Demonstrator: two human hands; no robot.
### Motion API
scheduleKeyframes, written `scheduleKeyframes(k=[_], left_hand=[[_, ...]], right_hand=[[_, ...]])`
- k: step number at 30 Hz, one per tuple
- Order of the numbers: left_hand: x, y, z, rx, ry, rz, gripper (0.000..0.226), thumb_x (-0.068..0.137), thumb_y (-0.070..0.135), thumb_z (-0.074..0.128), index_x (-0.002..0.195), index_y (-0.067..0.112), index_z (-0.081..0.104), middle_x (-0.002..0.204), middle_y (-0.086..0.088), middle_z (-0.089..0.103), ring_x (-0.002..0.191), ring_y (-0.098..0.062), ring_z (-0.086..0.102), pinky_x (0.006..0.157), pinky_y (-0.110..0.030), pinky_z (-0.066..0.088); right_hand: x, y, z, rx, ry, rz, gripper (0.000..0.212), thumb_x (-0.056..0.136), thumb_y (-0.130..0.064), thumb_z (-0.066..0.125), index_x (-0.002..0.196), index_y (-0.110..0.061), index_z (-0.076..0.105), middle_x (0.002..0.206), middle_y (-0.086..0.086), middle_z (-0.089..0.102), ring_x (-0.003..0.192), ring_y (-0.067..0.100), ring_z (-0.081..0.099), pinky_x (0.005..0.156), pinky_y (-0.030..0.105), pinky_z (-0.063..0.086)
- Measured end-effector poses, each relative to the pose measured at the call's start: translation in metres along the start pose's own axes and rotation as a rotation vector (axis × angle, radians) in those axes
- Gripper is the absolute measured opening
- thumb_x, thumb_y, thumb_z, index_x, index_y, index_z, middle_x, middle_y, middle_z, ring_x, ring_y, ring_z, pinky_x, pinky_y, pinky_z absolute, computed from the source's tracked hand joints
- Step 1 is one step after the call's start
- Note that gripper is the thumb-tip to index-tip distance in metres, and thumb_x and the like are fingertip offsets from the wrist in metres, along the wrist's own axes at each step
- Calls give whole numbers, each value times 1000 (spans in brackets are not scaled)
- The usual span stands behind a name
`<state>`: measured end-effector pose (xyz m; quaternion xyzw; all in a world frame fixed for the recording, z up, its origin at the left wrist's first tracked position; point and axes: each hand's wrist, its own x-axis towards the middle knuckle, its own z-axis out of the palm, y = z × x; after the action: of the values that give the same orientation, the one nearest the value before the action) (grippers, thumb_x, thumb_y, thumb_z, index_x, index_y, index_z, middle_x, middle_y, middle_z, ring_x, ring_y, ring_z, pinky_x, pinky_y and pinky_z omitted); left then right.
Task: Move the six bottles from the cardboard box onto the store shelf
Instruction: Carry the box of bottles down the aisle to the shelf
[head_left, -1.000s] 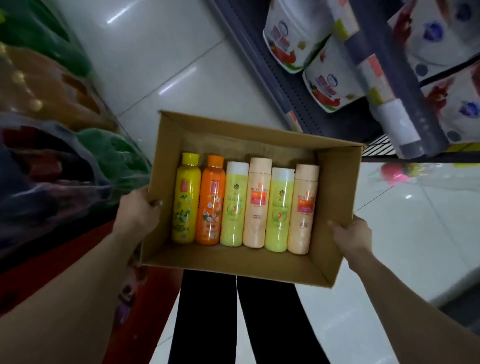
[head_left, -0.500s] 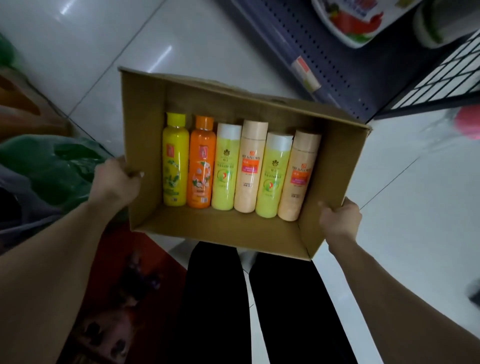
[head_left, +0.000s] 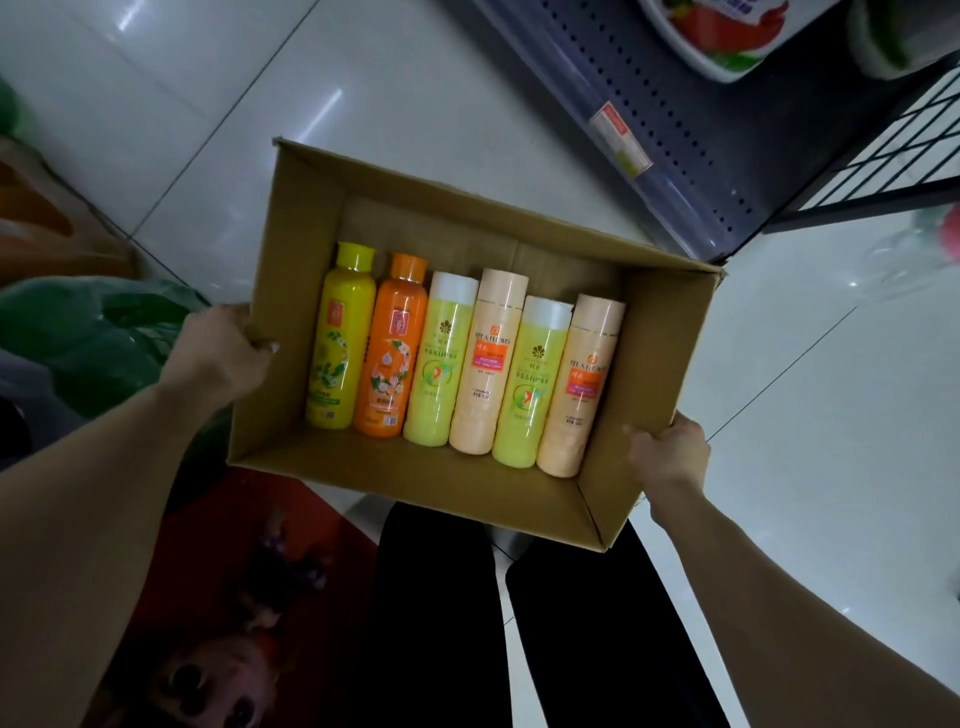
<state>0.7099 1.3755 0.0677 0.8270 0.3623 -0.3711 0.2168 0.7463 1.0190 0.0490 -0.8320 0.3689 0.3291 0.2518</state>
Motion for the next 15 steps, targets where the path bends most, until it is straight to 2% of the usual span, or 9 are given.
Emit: scheduleKeyframes(k=[3, 6, 9, 11, 13, 15], left_hand=[[9, 5, 7, 6, -18, -15, 24, 93, 13, 52, 113, 4, 59, 88, -13, 58, 64, -21, 52, 53, -26, 40], [18, 15, 16, 31, -10, -4, 25, 92, 14, 52, 113, 1, 59, 89, -14, 57, 75, -28, 53, 66, -32, 43], [28, 28, 20, 75, 6, 33, 23, 93, 13, 51, 109, 0, 60, 92, -19, 61, 81, -32, 57, 70, -36, 46], [34, 37, 21, 101, 26, 64, 19, 92, 12, 50, 102, 0, 61, 89, -20, 62, 76, -33, 57, 72, -38, 48], [40, 44, 23, 111, 39, 76, 14, 92, 12, 50, 96, 3, 60, 76, -13, 58, 63, -25, 51, 67, -35, 44], [46, 50, 25, 117, 39, 75, 12, 93, 14, 49, 93, 5, 58, 68, -8, 54, 59, -20, 46, 66, -34, 41]], right_hand=[[13, 2, 4, -6, -5, 8, 21, 84, -3, 57, 102, -8, 67, 83, 5, 60, 82, 30, 57, 83, 44, 55], [26, 7, 7, 24, -1, 18, 20, 84, -4, 59, 102, -7, 67, 83, 5, 61, 84, 31, 59, 82, 41, 54], [38, 12, 6, 42, 2, 37, 20, 84, -4, 61, 104, -7, 66, 85, 4, 61, 83, 29, 57, 79, 37, 51], [45, 14, 7, 59, 12, 47, 21, 84, -4, 60, 105, -7, 66, 85, 4, 60, 84, 29, 57, 78, 36, 50], [52, 16, 10, 84, 19, 64, 22, 85, -5, 60, 106, -7, 65, 85, 2, 59, 84, 27, 56, 77, 34, 48], [57, 18, 12, 93, 23, 67, 23, 86, -5, 59, 108, -6, 64, 87, 3, 59, 85, 27, 55, 76, 32, 46]])
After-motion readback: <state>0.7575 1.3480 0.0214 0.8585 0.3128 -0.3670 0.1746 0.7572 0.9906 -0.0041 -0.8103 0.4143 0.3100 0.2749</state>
